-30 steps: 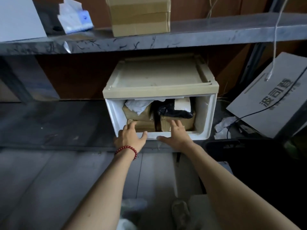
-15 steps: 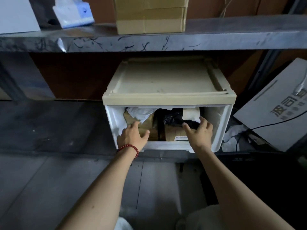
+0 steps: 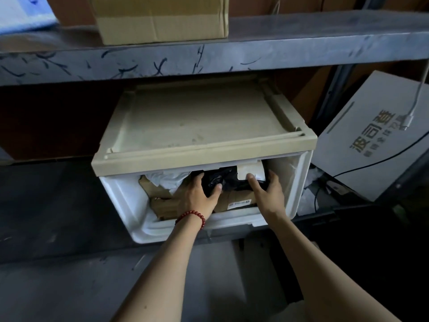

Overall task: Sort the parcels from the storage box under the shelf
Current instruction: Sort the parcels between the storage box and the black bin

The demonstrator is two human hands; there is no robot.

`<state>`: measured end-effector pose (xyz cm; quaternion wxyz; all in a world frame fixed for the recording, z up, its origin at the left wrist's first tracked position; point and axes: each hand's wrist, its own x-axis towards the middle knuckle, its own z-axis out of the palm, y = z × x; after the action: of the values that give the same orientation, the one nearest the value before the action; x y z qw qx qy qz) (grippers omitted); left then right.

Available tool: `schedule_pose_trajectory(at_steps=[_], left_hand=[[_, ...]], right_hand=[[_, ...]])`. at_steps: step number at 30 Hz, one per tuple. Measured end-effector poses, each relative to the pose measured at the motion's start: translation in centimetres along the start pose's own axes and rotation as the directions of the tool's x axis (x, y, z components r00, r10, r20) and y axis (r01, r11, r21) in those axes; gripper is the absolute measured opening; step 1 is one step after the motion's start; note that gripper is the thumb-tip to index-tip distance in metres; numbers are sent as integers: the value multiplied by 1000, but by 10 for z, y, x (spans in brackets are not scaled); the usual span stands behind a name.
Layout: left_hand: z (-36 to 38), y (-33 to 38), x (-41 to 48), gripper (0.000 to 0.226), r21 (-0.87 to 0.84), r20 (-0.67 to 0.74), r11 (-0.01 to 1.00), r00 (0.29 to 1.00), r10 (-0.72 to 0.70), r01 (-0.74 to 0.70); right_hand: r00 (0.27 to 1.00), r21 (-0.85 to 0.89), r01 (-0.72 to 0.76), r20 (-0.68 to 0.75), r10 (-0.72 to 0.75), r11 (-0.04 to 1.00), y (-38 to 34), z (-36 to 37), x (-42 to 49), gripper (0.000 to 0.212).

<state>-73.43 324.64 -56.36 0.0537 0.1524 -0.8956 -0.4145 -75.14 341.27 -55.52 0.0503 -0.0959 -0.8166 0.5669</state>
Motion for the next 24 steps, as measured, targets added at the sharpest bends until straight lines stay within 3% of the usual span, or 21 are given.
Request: schedule_pose_trajectory(at_steps=[6,13,16,20,24], left_hand=[[8,6,8,84,-258,-11,961,994,-109,103],[15,21,10,79,-186,-65,975,988,-137,123],[11,21,5,72,-200,-97,974,987,-126,105],[6,20,-7,62,-217,-125,973,986,-111,82],[1,15,-23,78,-220,3,966,991,-136,134]], right_hand=[[995,254,-99,2,102,962,2,14,6,83],[980,426,-198,88,178,883,0,11,6,87],[962,438,-272,151,228,857,0,6,1,89],[927,378,-352,265,265,856,2,-7,-9,75],[898,323,-402,321,300,857,9,-22,-23,71]])
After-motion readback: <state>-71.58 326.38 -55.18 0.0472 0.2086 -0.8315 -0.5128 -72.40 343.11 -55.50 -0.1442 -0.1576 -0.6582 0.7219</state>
